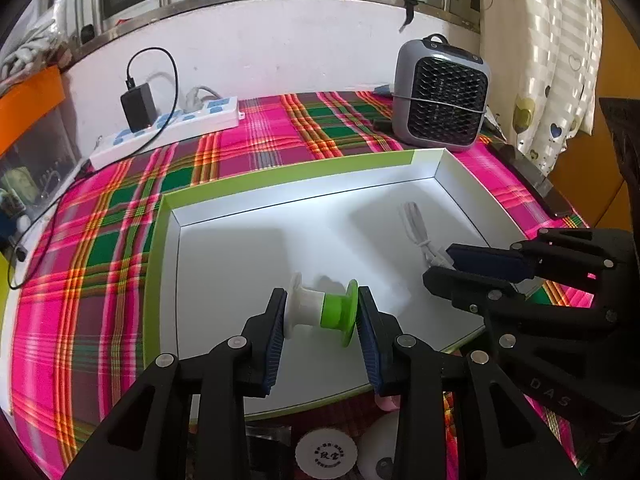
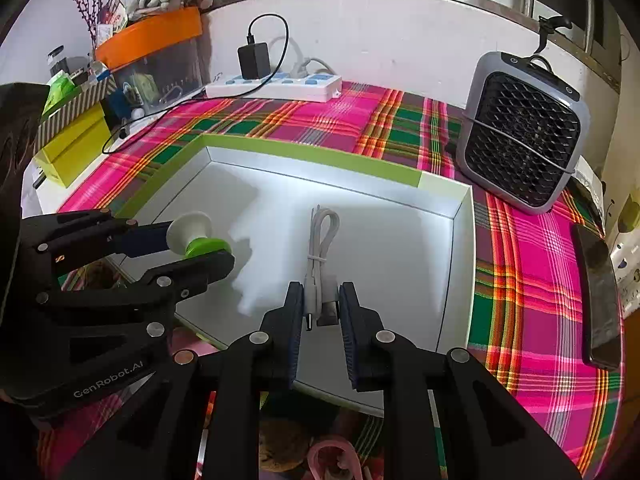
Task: Organize objects
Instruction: 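Lower the cable and spool into the white box and open both grippers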
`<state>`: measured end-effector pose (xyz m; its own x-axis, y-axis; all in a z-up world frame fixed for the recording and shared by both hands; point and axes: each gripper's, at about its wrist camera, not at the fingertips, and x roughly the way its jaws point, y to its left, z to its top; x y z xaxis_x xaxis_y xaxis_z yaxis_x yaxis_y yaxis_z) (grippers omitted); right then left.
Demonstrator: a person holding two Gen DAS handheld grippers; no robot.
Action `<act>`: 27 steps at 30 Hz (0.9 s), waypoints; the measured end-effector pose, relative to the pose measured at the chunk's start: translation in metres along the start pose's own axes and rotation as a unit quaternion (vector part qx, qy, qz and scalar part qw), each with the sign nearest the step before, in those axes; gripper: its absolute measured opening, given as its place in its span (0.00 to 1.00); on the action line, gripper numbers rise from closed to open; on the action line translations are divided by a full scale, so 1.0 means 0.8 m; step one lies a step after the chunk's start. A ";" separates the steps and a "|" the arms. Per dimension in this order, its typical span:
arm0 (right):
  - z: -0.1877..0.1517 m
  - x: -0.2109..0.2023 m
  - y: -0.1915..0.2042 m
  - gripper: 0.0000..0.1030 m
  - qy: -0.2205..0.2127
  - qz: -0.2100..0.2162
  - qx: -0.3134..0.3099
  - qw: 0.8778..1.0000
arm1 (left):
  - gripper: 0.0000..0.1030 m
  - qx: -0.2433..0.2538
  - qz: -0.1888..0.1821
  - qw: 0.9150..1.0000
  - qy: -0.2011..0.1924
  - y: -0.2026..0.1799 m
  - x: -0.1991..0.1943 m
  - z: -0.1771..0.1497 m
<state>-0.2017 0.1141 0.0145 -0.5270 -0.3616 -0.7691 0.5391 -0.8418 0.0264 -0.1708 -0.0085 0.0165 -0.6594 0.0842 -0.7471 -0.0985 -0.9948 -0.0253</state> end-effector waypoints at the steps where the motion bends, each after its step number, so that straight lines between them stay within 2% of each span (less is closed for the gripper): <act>1: 0.000 0.000 0.000 0.19 0.000 -0.001 0.001 1.000 | 0.31 -0.002 -0.004 1.000 0.001 0.000 0.000 0.000; 4: 0.000 -0.001 0.000 0.20 0.000 -0.004 -0.001 1.000 | 0.32 -0.007 -0.011 1.000 -0.002 0.001 -0.004 0.000; 8: 0.000 -0.008 0.002 0.28 -0.007 -0.011 -0.007 1.000 | 0.32 -0.008 -0.019 1.000 -0.008 0.001 -0.011 0.000; 27: -0.015 -0.062 0.023 0.28 -0.046 -0.026 -0.021 0.998 | 0.32 -0.011 -0.019 0.999 -0.036 -0.002 -0.058 -0.013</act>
<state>-0.1575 0.1211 0.0451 -0.6123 -0.3552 -0.7064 0.5361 -0.8432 -0.0407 -0.1324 -0.0117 0.0444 -0.7076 0.1257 -0.6954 -0.1089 -0.9917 -0.0683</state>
